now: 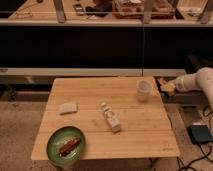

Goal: Place the eraser in the ceramic cup

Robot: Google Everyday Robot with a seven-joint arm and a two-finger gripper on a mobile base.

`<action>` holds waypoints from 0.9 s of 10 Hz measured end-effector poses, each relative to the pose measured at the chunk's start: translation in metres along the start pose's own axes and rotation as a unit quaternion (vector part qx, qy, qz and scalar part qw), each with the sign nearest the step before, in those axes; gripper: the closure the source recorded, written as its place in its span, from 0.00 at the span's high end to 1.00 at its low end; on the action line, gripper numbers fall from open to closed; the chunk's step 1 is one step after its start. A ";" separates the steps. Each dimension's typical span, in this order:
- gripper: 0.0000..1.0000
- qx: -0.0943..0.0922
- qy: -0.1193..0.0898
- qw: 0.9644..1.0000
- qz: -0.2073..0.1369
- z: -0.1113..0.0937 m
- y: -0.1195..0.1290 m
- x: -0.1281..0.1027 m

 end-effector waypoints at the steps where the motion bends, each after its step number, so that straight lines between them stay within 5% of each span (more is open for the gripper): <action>1: 0.02 -0.010 -0.008 1.000 -0.013 0.000 0.009 -0.012; 9: 0.02 -0.069 -0.021 0.993 -0.093 0.022 0.067 -0.072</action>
